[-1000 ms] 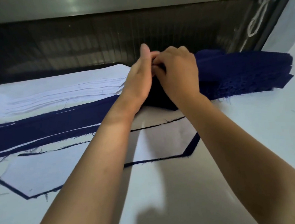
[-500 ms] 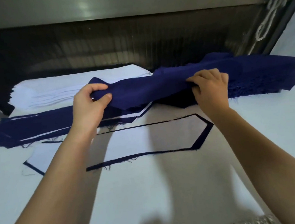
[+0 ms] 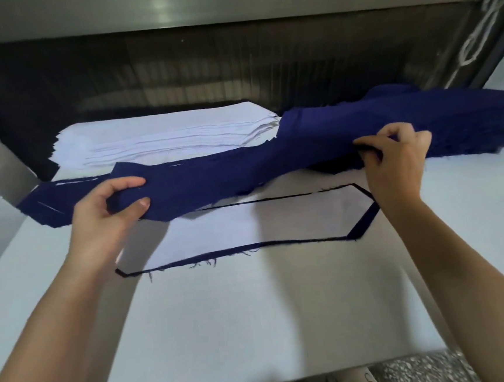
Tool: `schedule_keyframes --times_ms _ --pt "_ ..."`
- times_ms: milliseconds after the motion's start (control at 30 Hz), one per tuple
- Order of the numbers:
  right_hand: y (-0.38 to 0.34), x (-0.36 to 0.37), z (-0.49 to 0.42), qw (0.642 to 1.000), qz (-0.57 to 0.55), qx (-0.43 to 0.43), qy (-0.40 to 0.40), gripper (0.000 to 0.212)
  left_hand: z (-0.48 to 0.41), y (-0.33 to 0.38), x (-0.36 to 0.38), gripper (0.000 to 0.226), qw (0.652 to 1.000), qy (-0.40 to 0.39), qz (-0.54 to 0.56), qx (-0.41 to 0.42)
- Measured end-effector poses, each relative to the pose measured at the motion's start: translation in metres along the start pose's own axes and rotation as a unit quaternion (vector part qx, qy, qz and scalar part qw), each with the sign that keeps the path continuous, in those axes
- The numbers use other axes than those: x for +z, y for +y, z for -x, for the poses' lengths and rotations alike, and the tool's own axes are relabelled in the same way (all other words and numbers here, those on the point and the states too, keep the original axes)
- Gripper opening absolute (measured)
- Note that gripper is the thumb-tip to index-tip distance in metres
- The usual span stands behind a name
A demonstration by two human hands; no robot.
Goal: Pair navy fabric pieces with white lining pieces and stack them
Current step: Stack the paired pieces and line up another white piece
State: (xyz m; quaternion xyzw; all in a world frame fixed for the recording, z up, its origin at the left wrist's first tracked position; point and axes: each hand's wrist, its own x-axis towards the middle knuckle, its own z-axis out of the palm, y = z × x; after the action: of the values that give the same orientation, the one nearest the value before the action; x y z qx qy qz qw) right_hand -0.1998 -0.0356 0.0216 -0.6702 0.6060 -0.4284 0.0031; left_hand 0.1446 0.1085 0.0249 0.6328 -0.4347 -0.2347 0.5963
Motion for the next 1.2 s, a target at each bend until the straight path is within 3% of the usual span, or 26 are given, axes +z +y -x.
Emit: schedule_keyframes --times_ms 133,333,600,833,1033,1200 --pt "-0.001 -0.005 0.015 0.997 -0.076 0.006 -0.031 0.018 0.008 -0.01 -0.024 0.037 1.0 0.007 -0.019 -0.001" --pt "0.011 -0.009 0.051 0.983 -0.124 -0.082 -0.108 0.023 0.02 -0.032 -0.034 0.032 0.997 0.054 -0.045 -0.015" --pt "0.018 -0.008 0.062 0.97 -0.168 -0.046 -0.169 0.043 0.024 -0.047 -0.039 0.023 0.983 0.102 -0.151 0.011" --pt "0.021 -0.008 0.059 0.951 -0.201 0.051 -0.228 0.054 0.024 -0.048 -0.038 0.012 0.976 0.107 -0.191 -0.001" --pt "0.016 -0.01 0.058 0.954 -0.186 0.026 -0.234 0.026 0.026 -0.047 -0.039 0.015 0.972 0.116 -0.204 0.0" --pt "0.015 -0.01 0.058 0.959 -0.143 -0.016 -0.244 0.028 0.026 -0.046 -0.041 0.017 0.969 0.125 -0.212 0.0"
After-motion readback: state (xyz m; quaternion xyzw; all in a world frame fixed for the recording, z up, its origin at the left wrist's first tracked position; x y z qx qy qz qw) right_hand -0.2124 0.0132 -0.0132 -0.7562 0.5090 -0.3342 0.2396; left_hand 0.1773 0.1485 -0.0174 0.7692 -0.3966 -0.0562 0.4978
